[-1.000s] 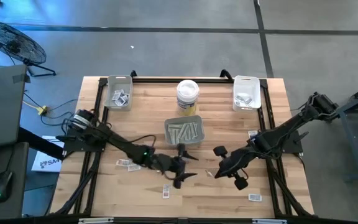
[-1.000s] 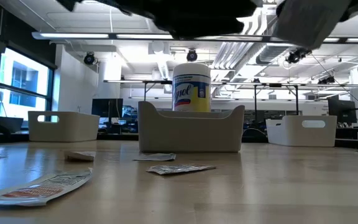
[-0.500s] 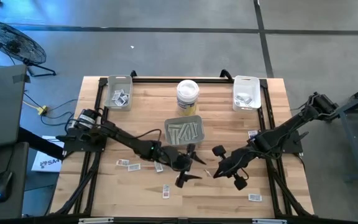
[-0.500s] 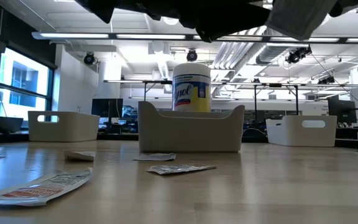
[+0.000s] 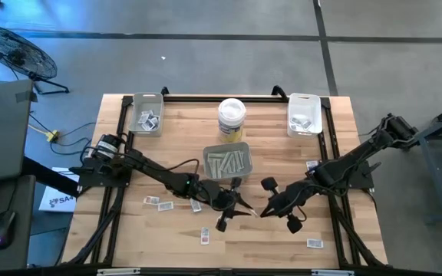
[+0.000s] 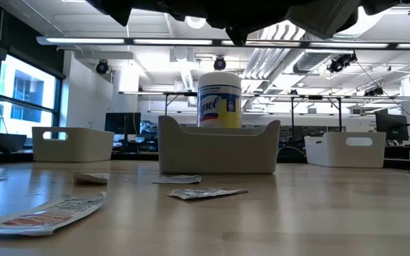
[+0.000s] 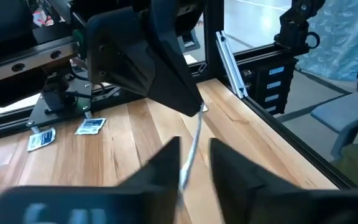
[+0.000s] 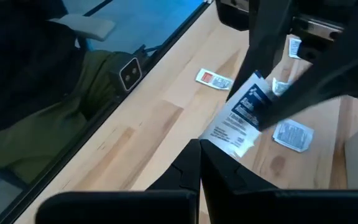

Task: Pick & Place First Aid Supplies
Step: Put the alcohol pad into the top gray bin

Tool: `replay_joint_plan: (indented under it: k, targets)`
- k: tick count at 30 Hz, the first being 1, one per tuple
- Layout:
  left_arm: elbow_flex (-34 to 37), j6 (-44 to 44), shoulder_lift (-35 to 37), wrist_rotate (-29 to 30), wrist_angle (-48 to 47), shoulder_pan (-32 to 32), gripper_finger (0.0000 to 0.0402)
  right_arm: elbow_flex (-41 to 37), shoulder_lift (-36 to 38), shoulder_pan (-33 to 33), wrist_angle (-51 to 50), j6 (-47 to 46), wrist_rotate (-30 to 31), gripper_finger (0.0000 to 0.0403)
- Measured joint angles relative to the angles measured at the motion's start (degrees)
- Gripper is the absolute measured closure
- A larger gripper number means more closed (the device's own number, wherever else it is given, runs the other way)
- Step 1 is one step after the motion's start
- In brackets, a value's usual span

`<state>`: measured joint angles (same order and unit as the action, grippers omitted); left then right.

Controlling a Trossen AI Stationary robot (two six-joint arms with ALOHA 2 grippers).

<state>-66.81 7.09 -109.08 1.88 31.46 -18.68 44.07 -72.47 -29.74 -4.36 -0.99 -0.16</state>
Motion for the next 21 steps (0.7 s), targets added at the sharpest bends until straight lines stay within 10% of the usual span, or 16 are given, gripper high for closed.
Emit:
replay_joint_plan:
  k: [4, 13, 21]
  targets:
    - [0.00, 0.21, 0.00, -0.39, -0.35, -0.02, 0.0392, 0.00, 0.00, 0.02, 0.09, -0.13, 0.97, 0.0402]
    - [0.07, 0.20, 2.81, 0.95, -9.06, -1.24, 0.0399, 0.00, 0.00, 0.00, 6.08, 7.11, 3.39, 0.0318]
    - [0.04, -5.02, 16.86, 27.96, -38.30, -8.00, 0.0400, 0.00, 0.02, 0.22, 10.24, 9.01, 6.36, 0.0229]
